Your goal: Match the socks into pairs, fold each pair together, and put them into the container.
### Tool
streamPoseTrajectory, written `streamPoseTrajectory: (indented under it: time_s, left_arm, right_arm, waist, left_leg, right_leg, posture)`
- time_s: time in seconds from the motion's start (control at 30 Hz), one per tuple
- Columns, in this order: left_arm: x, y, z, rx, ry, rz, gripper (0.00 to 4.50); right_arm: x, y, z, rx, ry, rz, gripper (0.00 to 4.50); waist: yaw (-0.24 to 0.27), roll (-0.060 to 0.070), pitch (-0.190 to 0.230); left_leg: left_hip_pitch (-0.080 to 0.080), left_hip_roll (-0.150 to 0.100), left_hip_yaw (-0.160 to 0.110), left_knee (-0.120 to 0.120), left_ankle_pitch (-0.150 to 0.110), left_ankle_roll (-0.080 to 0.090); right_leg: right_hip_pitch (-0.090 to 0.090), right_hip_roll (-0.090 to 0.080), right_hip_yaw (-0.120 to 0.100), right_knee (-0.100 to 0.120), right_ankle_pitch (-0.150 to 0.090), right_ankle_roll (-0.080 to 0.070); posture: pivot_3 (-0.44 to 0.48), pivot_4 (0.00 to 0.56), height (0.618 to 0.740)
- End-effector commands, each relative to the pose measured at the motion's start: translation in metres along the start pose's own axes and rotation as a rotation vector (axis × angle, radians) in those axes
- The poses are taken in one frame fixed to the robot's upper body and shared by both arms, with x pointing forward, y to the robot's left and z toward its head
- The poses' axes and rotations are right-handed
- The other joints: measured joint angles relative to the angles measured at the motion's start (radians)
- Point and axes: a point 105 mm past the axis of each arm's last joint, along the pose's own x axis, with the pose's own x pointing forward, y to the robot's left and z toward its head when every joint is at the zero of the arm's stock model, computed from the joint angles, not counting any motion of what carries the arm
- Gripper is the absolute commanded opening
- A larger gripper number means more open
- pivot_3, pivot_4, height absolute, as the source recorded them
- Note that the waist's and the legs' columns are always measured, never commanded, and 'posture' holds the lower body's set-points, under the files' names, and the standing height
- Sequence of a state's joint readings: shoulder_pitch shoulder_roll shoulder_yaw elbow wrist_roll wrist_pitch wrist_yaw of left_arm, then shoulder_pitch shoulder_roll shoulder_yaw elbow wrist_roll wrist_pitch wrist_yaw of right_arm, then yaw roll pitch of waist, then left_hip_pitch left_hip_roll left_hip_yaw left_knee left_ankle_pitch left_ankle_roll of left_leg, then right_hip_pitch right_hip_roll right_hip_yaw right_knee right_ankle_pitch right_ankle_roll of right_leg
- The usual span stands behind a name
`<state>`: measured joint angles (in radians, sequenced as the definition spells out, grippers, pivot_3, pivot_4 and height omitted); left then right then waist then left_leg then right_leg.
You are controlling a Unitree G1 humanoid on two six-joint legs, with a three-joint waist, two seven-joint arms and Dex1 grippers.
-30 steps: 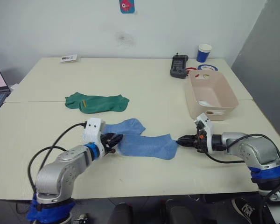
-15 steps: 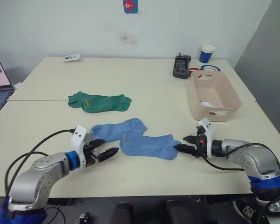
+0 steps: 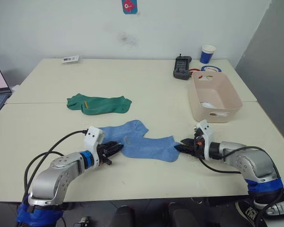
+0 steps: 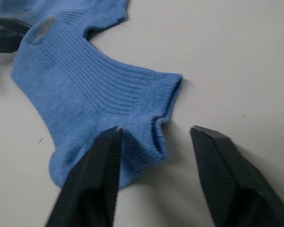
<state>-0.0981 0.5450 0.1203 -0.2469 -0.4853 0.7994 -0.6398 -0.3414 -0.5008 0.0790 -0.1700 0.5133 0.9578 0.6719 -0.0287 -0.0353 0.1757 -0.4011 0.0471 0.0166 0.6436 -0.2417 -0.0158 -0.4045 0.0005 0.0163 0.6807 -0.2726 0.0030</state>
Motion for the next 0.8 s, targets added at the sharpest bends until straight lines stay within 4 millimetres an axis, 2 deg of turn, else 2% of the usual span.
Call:
streamPoseTrajectory:
  time_s: [0.03,0.13,0.43,0.6,0.8]
  left_arm:
    - [-0.002,-0.007,0.000,-0.001,-0.003,-0.018,0.08]
    - [-0.007,-0.008,-0.002,-0.005,0.001,-0.016,0.00]
    - [-0.020,-0.011,0.000,-0.007,-0.018,-0.002,0.00]
    - [-0.032,-0.013,-0.008,-0.004,0.023,0.019,0.00]
    - [-0.032,-0.014,-0.012,-0.001,0.032,0.036,0.00]
  right_arm:
    - [-0.003,0.004,0.010,-0.017,-0.030,0.020,1.11]
    - [-0.006,0.000,0.010,-0.014,-0.030,0.009,0.04]
    - [-0.011,0.003,0.015,-0.036,-0.030,0.018,0.04]
    - [-0.018,0.008,0.013,-0.054,0.004,0.036,0.04]
    - [-0.014,0.013,0.006,-0.042,0.036,0.052,0.04]
  waist:
    - [0.000,0.000,0.000]
    - [0.000,0.000,0.000]
    - [-0.001,0.000,0.000]
    - [-0.001,0.000,0.000]
    - [0.000,0.000,0.000]
  left_leg:
    - [0.000,0.000,0.000,0.000,0.000,0.000]
    - [0.000,0.000,0.000,0.000,0.000,0.000]
    - [0.000,0.000,0.000,0.000,0.000,0.000]
    - [0.000,0.000,0.000,0.000,0.000,0.000]
    - [0.000,0.000,0.000,0.000,0.000,0.000]
  right_leg:
    - [0.000,0.000,0.000,0.000,0.000,0.000]
    - [0.000,0.000,0.000,0.000,0.000,0.000]
    - [0.000,0.000,0.000,0.000,0.000,0.000]
    - [0.000,0.000,0.000,0.000,0.000,0.000]
    - [0.000,0.000,0.000,0.000,0.000,0.000]
  posture:
    - [0.000,0.150,0.740]
    - [0.000,0.150,0.740]
    - [0.000,0.150,0.740]
    - [0.000,0.150,0.740]
    - [0.000,0.150,0.740]
